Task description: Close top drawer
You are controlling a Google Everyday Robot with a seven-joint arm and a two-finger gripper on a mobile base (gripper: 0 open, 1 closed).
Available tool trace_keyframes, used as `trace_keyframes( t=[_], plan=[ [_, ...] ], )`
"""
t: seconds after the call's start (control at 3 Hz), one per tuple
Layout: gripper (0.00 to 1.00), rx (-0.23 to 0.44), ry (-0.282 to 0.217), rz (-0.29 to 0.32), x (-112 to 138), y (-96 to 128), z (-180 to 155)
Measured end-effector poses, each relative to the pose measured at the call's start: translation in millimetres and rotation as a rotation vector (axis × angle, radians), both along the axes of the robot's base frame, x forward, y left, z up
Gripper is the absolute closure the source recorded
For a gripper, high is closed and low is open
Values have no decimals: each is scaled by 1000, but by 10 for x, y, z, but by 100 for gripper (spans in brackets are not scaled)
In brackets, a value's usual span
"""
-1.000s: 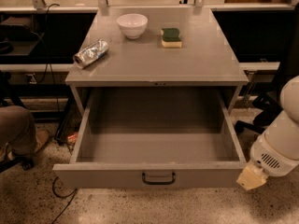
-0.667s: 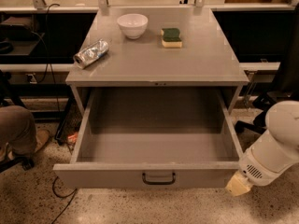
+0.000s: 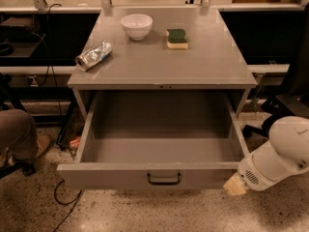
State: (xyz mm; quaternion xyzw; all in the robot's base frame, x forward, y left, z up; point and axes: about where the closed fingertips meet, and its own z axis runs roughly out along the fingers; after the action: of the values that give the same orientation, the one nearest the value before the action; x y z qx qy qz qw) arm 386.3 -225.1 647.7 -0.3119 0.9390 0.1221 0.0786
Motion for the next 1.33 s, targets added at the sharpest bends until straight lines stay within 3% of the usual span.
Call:
trace_keyframes(
  t=[1.0,1.33],
  plan=[
    [100,7,-68,2,180,57,46],
    [100,36,-171,44,440,221,178]
  ],
)
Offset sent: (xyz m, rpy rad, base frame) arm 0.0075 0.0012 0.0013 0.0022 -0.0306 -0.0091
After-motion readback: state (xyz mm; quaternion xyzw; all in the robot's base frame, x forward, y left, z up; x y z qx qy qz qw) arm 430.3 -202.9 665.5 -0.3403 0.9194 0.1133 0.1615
